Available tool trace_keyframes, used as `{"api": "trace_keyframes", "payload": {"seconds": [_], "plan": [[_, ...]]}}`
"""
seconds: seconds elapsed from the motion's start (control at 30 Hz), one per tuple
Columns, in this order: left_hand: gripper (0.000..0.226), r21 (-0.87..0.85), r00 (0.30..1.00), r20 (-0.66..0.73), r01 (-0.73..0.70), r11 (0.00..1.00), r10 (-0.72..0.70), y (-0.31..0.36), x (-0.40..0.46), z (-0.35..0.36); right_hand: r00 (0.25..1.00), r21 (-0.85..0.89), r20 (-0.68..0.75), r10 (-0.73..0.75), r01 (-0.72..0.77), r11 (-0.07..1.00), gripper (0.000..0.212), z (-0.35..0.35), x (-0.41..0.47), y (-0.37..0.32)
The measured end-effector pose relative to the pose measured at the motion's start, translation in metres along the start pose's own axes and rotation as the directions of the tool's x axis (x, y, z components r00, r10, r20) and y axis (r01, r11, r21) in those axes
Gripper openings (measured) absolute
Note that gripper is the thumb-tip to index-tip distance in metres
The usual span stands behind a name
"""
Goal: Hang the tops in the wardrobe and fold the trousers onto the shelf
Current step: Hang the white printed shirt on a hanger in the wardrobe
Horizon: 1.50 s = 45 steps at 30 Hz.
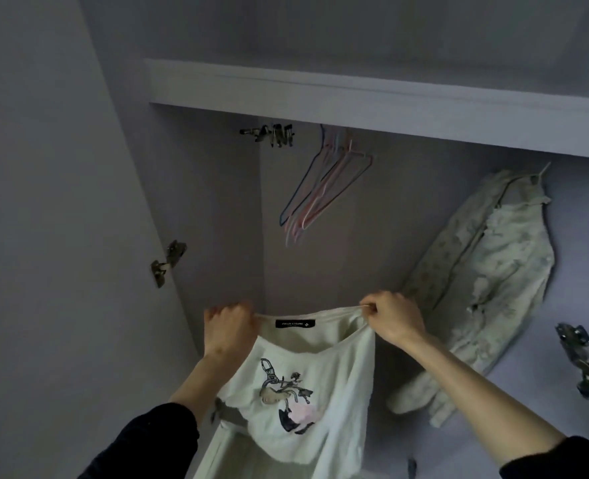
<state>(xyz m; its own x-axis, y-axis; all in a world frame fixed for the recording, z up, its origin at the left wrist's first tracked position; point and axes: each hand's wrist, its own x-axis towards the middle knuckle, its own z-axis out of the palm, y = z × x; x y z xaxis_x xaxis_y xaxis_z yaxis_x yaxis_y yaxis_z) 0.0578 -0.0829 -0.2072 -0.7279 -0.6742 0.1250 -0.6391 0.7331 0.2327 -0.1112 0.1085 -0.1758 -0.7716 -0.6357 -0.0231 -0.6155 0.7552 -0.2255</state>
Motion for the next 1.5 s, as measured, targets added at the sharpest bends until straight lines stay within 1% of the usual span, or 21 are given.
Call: {"api": "trace_keyframes", "payload": {"seconds": [0.07,0.17,0.3,0.37,0.47,0.5,0.53,0.6,0.63,0.67,0.7,0.77,0.87,0.97,1.07,1.13,1.2,1.27,1.37,1.43,1.5], "plan": [[0.020,-0.196,0.994,0.076,0.088,0.977,-0.075,0.008,0.011,-0.001,0.999,0.006,0.050,0.007,-0.007,1.000,0.030,-0.001,0.007,0.005],[0.018,-0.306,0.988,0.128,0.122,0.944,-0.087,0.015,0.029,-0.006,0.994,0.023,0.108,0.029,-0.031,0.999,0.028,0.001,0.015,0.008],[0.019,-0.249,0.999,0.019,0.037,0.968,-0.033,0.020,0.047,-0.016,0.982,0.088,0.182,0.049,-0.066,0.994,0.025,0.003,0.034,0.008],[0.021,-0.228,1.000,-0.028,0.004,0.974,-0.011,0.021,0.053,-0.021,0.978,0.220,0.200,0.049,-0.094,0.971,0.024,0.000,0.046,-0.001],[0.022,-0.222,0.999,-0.046,-0.010,0.975,0.000,0.019,0.059,-0.031,0.989,0.456,0.119,0.090,-0.135,0.880,0.026,-0.013,0.077,-0.028],[0.021,-0.221,0.999,-0.045,-0.015,0.975,0.006,0.018,0.060,-0.034,0.987,0.549,0.094,0.128,-0.159,0.821,0.025,-0.019,0.090,-0.038],[0.021,-0.227,0.999,-0.044,-0.016,0.974,0.006,0.015,0.062,-0.037,0.980,0.656,0.089,0.177,-0.192,0.730,0.024,-0.026,0.103,-0.050],[0.021,-0.255,0.999,-0.039,-0.006,0.967,-0.004,0.008,0.065,-0.043,0.955,0.850,0.161,0.251,-0.263,0.456,0.019,-0.039,0.128,-0.074],[0.022,-0.270,0.999,-0.042,-0.004,0.963,-0.008,0.003,0.066,-0.046,0.944,0.903,0.202,0.262,-0.282,0.323,0.018,-0.045,0.138,-0.084],[0.023,-0.282,0.999,-0.045,0.000,0.959,-0.013,-0.001,0.068,-0.049,0.936,0.930,0.230,0.265,-0.292,0.224,0.018,-0.050,0.148,-0.092],[0.023,-0.290,0.999,-0.047,0.004,0.957,-0.018,-0.006,0.070,-0.052,0.930,0.943,0.252,0.267,-0.298,0.149,0.019,-0.053,0.157,-0.100],[0.021,-0.314,0.998,-0.049,0.009,0.949,-0.025,-0.011,0.073,-0.057,0.916,0.947,0.285,0.282,-0.314,0.063,0.017,-0.056,0.170,-0.108],[0.017,-0.327,0.997,-0.076,0.005,0.945,-0.032,-0.017,0.078,-0.060,0.891,0.940,0.305,0.336,-0.338,0.042,0.018,-0.052,0.180,-0.110],[0.014,-0.341,0.996,-0.079,0.010,0.940,-0.039,-0.019,0.081,-0.059,0.879,0.938,0.276,0.389,-0.335,0.092,0.022,-0.052,0.181,-0.105],[0.010,-0.370,0.996,-0.077,0.010,0.929,-0.042,-0.019,0.082,-0.057,0.894,0.930,0.292,0.339,-0.348,0.115,0.021,-0.054,0.178,-0.095],[0.010,-0.361,0.997,-0.073,0.007,0.932,-0.036,-0.017,0.084,-0.057,0.893,0.933,0.298,0.336,-0.347,0.095,0.015,-0.057,0.175,-0.087],[0.010,-0.354,0.997,-0.071,0.003,0.935,-0.030,-0.014,0.085,-0.057,0.898,0.945,0.259,0.355,-0.311,0.099,0.003,-0.060,0.175,-0.081],[0.010,-0.357,0.997,-0.067,-0.001,0.934,-0.025,-0.012,0.086,-0.058,0.908,0.963,0.219,0.358,-0.260,0.071,0.013,-0.062,0.176,-0.074],[0.010,-0.381,0.999,-0.051,-0.012,0.924,-0.008,-0.008,0.087,-0.056,0.919,0.984,0.168,0.356,-0.179,-0.001,0.005,-0.067,0.173,-0.065],[0.010,-0.384,0.998,-0.061,-0.032,0.923,0.009,-0.005,0.086,-0.055,0.925,0.992,0.128,0.357,-0.117,-0.053,0.017,-0.067,0.170,-0.058],[0.010,-0.387,0.997,-0.060,-0.062,0.920,0.042,-0.004,0.088,-0.049,0.932,0.993,0.109,0.346,-0.083,-0.090,0.022,-0.064,0.164,-0.051]]}}
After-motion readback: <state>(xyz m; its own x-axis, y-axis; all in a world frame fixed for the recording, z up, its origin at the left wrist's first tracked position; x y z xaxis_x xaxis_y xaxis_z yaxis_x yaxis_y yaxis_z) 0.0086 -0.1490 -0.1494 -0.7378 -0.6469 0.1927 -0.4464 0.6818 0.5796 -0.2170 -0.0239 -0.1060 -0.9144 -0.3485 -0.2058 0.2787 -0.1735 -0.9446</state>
